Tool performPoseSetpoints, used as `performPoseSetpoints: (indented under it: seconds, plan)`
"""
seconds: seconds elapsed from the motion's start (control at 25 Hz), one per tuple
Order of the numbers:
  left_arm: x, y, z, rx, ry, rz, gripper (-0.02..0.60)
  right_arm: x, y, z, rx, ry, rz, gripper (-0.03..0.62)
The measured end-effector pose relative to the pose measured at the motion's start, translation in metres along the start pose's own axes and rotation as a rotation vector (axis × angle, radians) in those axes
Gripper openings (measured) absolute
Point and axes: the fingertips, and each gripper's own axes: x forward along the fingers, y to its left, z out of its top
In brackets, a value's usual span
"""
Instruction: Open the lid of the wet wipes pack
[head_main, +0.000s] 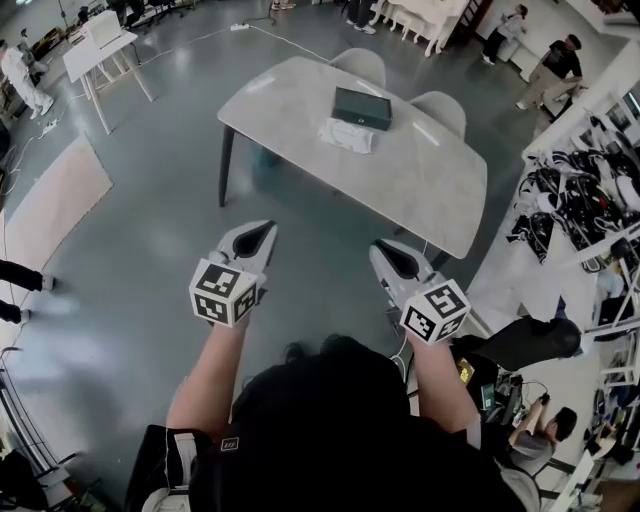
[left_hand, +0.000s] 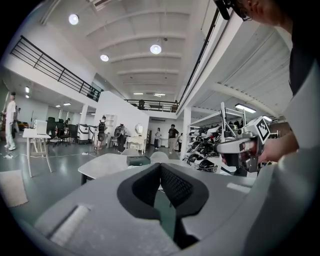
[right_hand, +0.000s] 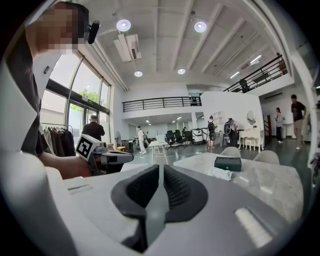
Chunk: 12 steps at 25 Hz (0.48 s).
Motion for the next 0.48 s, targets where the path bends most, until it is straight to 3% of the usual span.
performPoseSetpoints:
  seconds: [0.48]
  plan:
    - [0.064, 0.030, -0.002, -0.001, 0.052, -0.013, 0.011, 0.050, -0.062, -0.006, 0.076, -0.015, 0.009, 0.020]
